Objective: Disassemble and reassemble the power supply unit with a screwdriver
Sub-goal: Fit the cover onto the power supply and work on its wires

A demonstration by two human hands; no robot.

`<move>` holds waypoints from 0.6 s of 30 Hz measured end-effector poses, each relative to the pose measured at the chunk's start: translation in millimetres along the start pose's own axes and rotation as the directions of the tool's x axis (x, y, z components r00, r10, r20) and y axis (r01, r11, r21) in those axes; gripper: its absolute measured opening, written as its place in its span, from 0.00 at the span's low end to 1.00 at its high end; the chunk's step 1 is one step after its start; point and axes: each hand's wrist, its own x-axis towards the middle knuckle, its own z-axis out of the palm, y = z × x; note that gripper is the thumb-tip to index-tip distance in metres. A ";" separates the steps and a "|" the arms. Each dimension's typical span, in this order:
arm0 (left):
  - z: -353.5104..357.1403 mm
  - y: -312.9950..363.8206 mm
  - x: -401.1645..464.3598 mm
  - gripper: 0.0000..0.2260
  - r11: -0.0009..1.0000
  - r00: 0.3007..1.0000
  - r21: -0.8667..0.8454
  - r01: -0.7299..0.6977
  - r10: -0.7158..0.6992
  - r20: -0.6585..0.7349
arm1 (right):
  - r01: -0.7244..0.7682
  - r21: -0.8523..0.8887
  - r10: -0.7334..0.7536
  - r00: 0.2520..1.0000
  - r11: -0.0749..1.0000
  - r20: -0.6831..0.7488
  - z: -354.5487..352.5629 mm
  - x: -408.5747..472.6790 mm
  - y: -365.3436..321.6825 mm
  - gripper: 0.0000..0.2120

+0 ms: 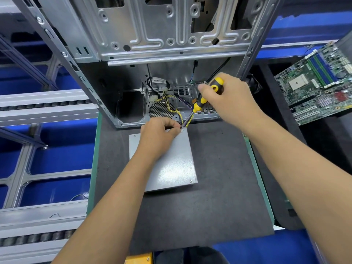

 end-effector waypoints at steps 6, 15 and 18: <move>1.9 -3.3 -1.2 0.13 0.999 0.999 0.009 -0.047 0.047 0.000 | 0.188 -0.130 -0.173 0.978 0.973 0.120 0.7 0.0 -17.6 0.16; 4.9 -8.4 -4.0 0.14 0.997 0.995 -0.006 -0.082 0.082 -0.062 | 0.108 -0.062 -0.106 0.993 0.992 0.044 -3.1 -2.9 -6.9 0.19; 5.7 -8.4 -4.6 0.12 0.997 0.993 -0.011 -0.080 0.079 -0.086 | 0.084 -0.053 -0.084 0.996 0.995 0.008 -6.1 -3.5 -0.3 0.19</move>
